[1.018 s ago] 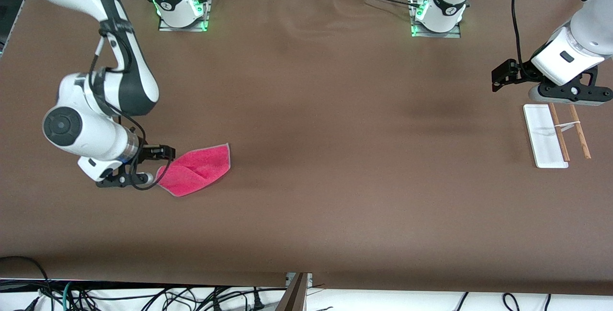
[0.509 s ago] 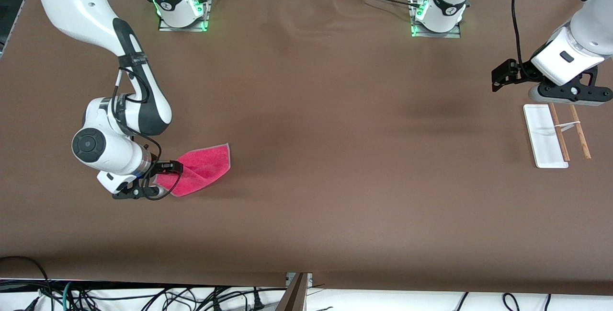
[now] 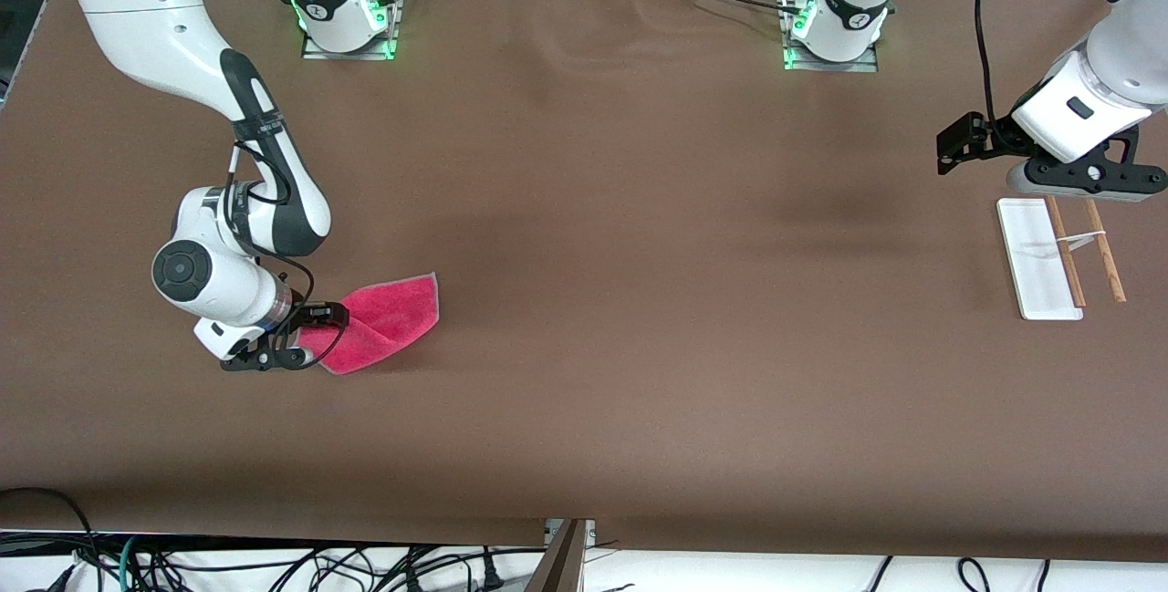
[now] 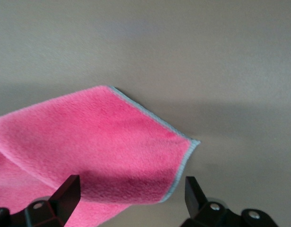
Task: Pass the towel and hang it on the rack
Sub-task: 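Close the right gripper on the pink towel corner, then lift the towel with the right gripper while the left gripper approaches, then close the left gripper on the hanging towel beside the right gripper, then open the right gripper while the left gripper pulls the towel away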
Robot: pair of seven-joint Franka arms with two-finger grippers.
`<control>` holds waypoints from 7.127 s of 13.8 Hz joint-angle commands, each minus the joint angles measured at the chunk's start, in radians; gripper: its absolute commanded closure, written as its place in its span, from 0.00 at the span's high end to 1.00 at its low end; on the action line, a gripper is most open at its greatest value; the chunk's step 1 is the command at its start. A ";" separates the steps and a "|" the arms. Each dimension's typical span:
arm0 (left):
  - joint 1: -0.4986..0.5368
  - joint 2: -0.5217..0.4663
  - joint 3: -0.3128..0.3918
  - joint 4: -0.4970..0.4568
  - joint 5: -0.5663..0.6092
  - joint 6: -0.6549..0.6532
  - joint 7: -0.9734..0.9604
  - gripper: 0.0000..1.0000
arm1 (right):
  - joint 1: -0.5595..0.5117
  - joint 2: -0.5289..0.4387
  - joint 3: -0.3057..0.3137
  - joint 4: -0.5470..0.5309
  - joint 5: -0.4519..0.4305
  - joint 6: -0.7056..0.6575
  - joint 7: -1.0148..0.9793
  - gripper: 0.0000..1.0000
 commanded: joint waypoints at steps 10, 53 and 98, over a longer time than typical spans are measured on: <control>0.009 0.015 -0.002 0.032 -0.026 -0.026 0.026 1.00 | -0.029 0.021 0.011 -0.031 0.033 0.094 -0.074 0.81; 0.042 0.108 -0.006 0.005 -0.324 -0.106 0.399 1.00 | 0.130 -0.038 0.538 0.512 0.923 -0.237 1.389 0.05; 0.077 0.325 -0.064 -0.112 -1.142 -0.065 1.866 0.00 | 0.244 -0.038 0.533 0.541 0.914 -0.019 1.526 0.99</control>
